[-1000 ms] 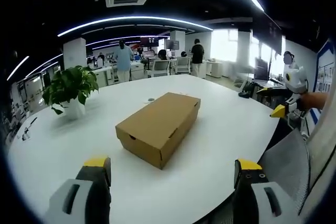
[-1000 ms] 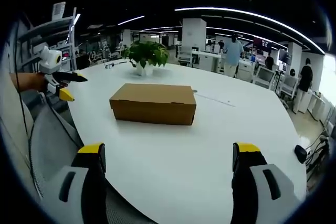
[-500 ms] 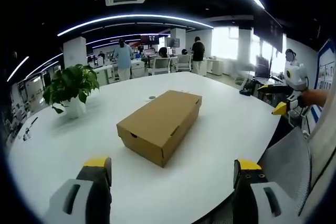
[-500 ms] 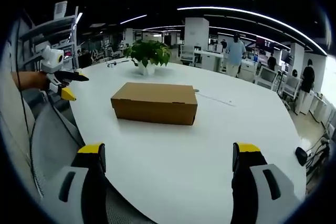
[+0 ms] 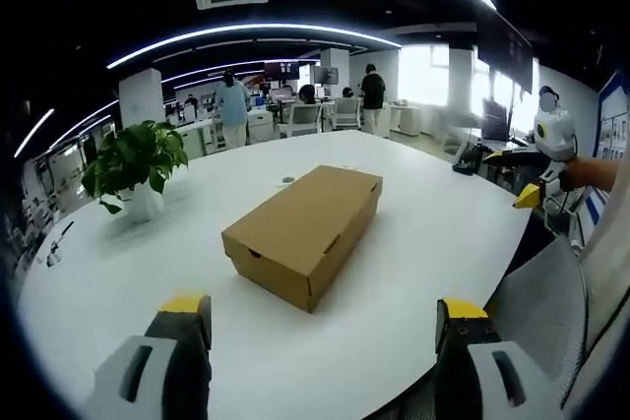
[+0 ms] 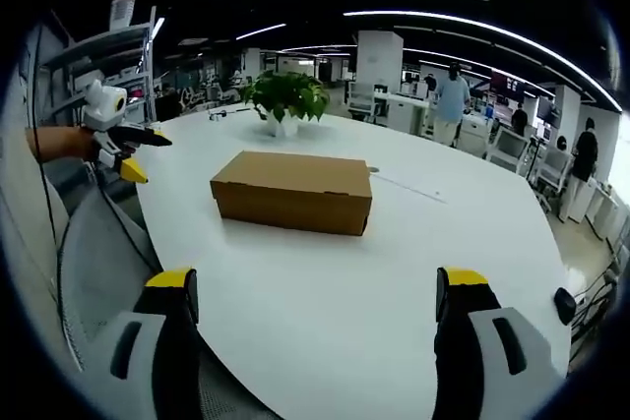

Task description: Operate the shoe box by opening the lid, removing the specified soft item, and placing it in the target area until the item is outside and the box remains undamaged.

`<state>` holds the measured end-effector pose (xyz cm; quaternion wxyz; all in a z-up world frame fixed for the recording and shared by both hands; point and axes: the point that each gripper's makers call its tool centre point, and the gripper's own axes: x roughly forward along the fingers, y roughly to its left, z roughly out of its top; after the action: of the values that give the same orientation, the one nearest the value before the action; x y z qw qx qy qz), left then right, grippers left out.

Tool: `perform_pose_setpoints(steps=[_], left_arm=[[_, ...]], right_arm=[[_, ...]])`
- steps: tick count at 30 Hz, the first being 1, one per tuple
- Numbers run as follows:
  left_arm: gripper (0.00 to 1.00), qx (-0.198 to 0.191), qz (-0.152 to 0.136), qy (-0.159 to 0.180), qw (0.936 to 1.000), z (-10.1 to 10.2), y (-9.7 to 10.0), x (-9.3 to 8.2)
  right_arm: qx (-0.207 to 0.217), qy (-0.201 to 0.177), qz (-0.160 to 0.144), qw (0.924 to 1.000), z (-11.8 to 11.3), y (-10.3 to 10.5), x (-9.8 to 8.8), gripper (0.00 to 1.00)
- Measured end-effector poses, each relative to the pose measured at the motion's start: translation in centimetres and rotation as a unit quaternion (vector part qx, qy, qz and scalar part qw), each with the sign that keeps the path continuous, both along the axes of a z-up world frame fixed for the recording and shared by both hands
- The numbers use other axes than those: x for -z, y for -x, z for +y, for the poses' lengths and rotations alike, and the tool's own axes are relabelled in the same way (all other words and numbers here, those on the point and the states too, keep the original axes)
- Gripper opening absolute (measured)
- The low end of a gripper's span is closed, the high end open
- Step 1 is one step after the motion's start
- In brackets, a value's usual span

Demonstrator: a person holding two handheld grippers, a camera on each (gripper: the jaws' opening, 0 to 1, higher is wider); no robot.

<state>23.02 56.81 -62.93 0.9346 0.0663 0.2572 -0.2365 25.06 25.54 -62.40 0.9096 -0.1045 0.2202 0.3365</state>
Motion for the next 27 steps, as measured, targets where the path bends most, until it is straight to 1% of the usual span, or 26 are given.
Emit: perform_pose_setpoints(steps=[8, 15, 18, 24, 27], left_arm=[[0.96, -0.007, 0.005, -0.002, 1.0000, 0.3, -0.2, 0.5], [0.95, -0.012, 0.009, -0.004, 0.9999, 0.2, -0.4, 0.8], [0.96, -0.022, 0.007, -0.010, 0.9997, 0.2, -0.6, 1.0], [0.96, -0.026, 0.007, -0.010, 0.9996, -0.1, -0.8, 1.1], [0.95, -0.031, 0.007, -0.007, 0.9995, -0.2, -1.0, 1.2]], right_arm=[[-0.014, 0.005, 0.004, 0.9999, -0.3, -0.7, 0.0, 0.95], [-0.029, 0.012, 0.009, 0.9995, -0.5, -1.4, 0.3, 0.95], [-0.044, 0.016, 0.008, 0.9989, -0.5, -1.8, 0.4, 0.94], [-0.058, 0.019, 0.014, 0.9980, -0.4, -2.7, 0.7, 0.92], [-0.068, 0.019, 0.012, 0.9974, -0.3, -3.3, 0.7, 0.91]])
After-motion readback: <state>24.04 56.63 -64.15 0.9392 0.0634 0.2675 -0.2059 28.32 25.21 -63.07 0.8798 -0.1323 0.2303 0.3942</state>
